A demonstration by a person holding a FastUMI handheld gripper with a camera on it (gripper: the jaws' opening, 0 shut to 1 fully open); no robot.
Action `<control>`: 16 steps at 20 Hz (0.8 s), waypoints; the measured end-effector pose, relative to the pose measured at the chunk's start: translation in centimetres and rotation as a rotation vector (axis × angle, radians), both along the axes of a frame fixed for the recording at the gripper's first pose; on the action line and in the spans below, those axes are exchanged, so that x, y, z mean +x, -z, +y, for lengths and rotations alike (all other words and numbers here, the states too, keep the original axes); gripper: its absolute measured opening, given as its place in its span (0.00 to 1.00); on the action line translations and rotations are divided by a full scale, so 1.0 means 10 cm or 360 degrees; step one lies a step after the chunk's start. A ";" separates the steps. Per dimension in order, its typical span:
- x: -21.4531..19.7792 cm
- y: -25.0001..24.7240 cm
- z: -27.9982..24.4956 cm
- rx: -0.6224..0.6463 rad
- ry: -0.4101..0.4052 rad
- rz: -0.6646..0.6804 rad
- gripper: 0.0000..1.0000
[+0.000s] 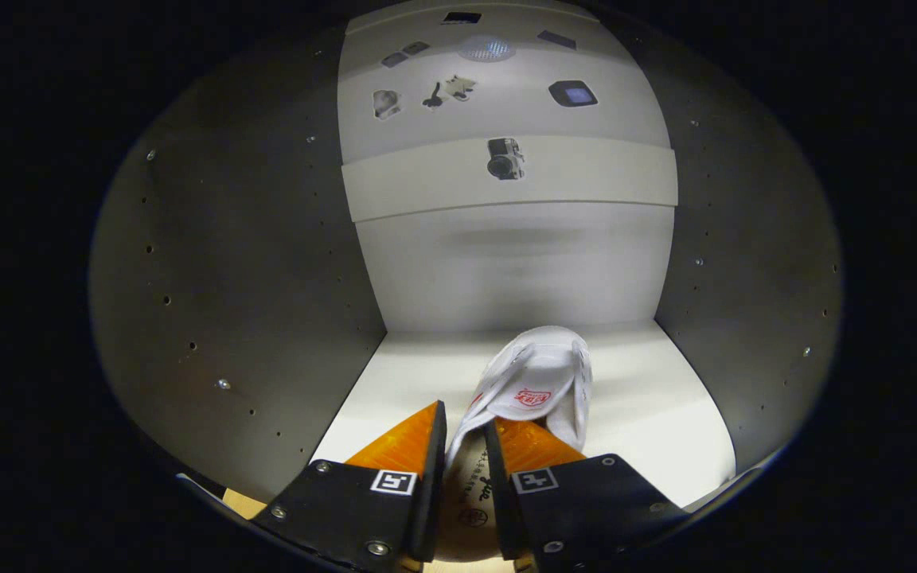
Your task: Open the shoe cabinet door, grab the shoes and put them into the shoe cabinet, then close the shoe cabinet door.
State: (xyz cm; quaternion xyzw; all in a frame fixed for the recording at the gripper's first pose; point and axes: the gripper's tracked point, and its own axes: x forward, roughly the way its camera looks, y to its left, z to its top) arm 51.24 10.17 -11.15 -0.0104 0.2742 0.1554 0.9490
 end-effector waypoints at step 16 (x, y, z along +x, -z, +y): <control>-1.48 -1.19 -0.18 0.0046 -0.0012 -0.0488 0.32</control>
